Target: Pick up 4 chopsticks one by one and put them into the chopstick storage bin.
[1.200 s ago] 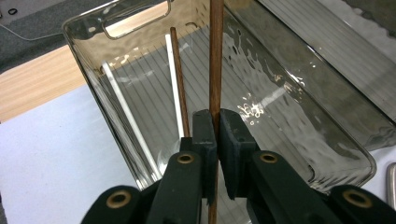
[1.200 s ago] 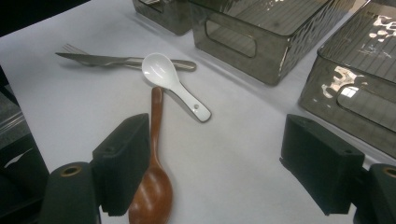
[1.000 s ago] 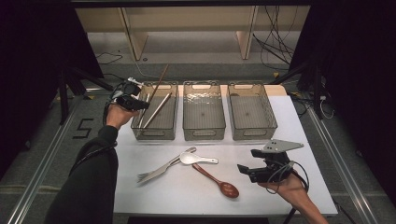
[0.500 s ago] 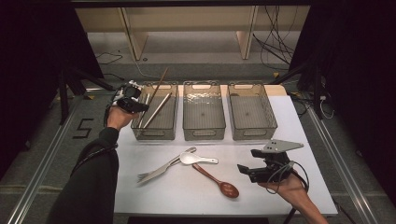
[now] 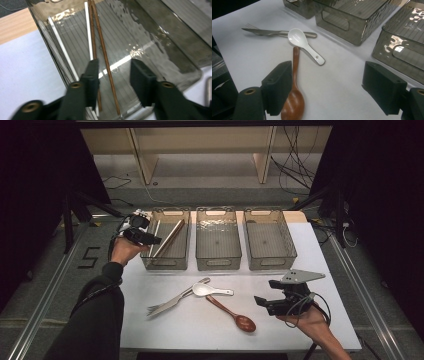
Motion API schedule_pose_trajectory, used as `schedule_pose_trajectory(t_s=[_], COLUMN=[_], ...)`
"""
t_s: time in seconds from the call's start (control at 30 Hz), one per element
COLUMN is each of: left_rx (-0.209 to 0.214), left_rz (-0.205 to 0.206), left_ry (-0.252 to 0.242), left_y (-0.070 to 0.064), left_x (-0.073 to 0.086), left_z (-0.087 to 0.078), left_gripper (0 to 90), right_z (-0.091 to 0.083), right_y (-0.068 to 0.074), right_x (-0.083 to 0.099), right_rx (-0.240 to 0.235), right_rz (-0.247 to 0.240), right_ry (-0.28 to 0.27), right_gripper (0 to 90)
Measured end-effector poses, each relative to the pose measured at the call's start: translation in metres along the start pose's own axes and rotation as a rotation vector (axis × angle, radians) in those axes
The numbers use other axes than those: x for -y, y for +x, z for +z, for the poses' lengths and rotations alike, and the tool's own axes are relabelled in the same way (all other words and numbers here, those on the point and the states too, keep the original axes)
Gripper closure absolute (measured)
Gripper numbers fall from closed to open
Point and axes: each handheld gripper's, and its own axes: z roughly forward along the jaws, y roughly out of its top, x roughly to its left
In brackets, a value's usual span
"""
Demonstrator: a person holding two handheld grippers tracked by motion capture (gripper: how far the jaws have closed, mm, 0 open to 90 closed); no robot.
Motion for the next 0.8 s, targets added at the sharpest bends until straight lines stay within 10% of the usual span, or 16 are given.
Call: schedule_pose_trajectory(t_s=[0.23, 0.8], left_rx=[0.054, 0.162], left_rz=[-0.007, 0.019], left_ry=[-0.043, -0.208], left_y=[-0.015, -0.056], left_x=[0.016, 0.054], left_z=[-0.019, -0.054], left_gripper=[36.8, 22.6], right_z=[0.001, 0.010], right_y=[0.000, 0.007], right_x=[0.000, -0.003], right_rx=[0.001, -0.013], right_rz=[0.001, -0.012], right_ry=[0.002, 0.031], right_gripper=[25.0, 24.8])
